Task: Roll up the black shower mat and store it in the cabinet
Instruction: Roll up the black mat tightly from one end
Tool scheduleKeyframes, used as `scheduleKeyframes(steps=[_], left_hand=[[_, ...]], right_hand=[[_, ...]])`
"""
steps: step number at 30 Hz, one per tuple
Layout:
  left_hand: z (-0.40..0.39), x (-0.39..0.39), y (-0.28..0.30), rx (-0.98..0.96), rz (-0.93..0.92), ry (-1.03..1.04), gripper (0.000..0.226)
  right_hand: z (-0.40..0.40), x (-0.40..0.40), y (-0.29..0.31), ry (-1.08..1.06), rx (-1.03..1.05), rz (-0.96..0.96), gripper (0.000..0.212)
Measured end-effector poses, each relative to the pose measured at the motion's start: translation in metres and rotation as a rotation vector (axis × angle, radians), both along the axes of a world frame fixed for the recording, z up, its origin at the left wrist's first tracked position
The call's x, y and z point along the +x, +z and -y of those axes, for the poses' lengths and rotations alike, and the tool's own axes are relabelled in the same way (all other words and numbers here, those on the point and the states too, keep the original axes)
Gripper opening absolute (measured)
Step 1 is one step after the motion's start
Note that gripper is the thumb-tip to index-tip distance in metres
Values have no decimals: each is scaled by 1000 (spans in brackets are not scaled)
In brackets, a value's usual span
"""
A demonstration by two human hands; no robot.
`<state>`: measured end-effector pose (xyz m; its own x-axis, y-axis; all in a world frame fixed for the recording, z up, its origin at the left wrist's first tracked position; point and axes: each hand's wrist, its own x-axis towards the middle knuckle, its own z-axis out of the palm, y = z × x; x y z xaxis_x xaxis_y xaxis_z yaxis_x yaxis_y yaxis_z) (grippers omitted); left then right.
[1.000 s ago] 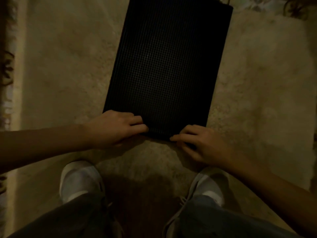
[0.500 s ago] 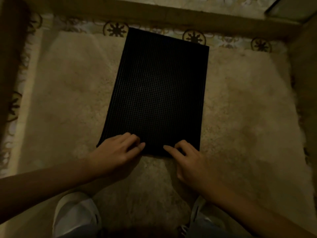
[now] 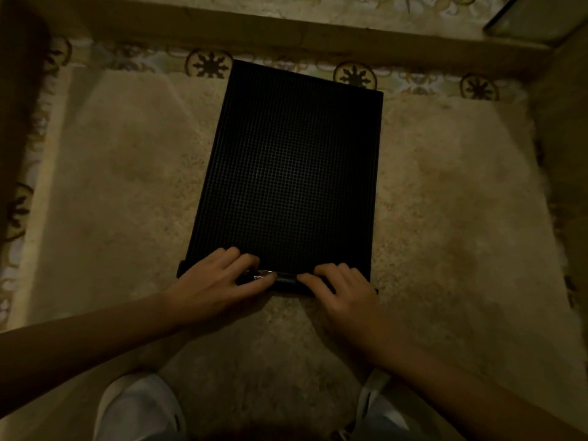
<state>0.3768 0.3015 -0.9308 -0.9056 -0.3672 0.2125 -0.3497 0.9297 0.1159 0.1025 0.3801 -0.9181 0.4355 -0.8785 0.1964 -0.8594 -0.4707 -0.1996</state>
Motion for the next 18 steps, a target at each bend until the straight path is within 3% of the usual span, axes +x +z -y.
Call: scheduleKeyframes(steps=[11,15,18], left_hand=[[4,8,-6,34,-72,-72,40],[0,13,-9,-3,-90,-23,36],[0,7,-9,76,-135,63,34]], right_hand=[[-3,-21,-17,70,48,72,35],[-1,-21,-14,86,105,105,37],[2,-20,-10,78,114,125,36]])
